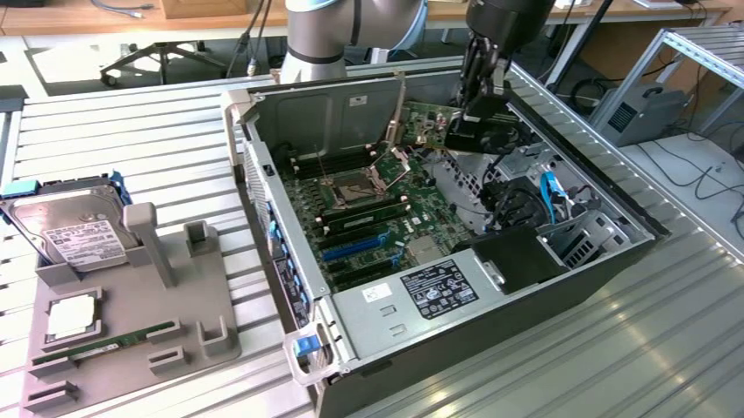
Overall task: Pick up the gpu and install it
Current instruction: 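Insert the gpu into the slot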
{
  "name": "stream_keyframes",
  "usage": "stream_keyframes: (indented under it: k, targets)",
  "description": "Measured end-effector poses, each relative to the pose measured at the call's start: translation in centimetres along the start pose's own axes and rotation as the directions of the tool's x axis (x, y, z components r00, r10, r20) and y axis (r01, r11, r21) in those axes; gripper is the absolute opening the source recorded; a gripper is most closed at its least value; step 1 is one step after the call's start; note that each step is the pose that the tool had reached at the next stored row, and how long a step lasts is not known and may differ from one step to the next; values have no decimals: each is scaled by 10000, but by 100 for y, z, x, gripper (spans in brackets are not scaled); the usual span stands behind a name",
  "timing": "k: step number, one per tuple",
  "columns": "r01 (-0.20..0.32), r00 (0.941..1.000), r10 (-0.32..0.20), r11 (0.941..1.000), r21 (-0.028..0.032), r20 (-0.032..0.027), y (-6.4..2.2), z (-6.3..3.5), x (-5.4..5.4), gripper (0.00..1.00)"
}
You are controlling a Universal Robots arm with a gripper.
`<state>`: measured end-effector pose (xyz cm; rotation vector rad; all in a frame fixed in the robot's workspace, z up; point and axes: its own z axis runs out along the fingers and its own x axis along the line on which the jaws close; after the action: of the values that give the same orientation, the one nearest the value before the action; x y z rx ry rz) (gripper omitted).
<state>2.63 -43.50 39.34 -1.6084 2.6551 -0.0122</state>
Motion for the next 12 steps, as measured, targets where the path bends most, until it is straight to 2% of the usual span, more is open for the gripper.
stream_keyframes:
  k: [12]
  targets:
    - [296,9996,-296,9996,-8,8,-15,1,-8,27]
